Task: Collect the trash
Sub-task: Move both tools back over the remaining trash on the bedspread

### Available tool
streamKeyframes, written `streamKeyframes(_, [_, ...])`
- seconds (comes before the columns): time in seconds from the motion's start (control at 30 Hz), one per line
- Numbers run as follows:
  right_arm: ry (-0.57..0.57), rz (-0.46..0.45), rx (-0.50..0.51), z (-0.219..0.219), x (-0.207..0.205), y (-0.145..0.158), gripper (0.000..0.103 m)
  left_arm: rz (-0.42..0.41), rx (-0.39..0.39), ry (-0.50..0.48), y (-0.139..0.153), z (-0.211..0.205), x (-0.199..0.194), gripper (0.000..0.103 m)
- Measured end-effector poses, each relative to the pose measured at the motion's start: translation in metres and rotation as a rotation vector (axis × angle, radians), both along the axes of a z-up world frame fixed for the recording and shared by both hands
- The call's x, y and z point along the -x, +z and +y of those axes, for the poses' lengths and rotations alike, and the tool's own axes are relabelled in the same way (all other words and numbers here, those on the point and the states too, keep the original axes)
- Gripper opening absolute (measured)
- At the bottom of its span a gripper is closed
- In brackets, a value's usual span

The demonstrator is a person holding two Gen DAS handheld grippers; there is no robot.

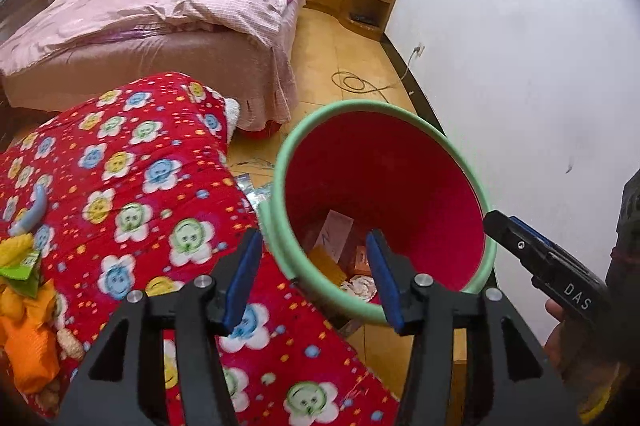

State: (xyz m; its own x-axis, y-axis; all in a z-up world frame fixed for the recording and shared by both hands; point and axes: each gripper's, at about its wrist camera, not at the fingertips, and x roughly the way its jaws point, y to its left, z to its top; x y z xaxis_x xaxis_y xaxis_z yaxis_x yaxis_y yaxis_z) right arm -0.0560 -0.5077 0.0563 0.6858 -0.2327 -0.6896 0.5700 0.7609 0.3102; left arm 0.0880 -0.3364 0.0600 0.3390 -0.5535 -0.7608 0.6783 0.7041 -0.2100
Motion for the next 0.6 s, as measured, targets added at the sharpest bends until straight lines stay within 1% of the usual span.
streamKeyframes(0.33, [0.029, -0.021, -0.009, 0.039, -0.007, 0.008, 0.068, -0.008, 0.014, 0.088, 0.011, 0.057, -0.002, 0.054])
streamKeyframes(0.6, [0.078, -0.019, -0.018, 0.074, -0.017, 0.011, 0.071, -0.021, 0.026, 0.169, 0.015, 0.108, -0.005, 0.054])
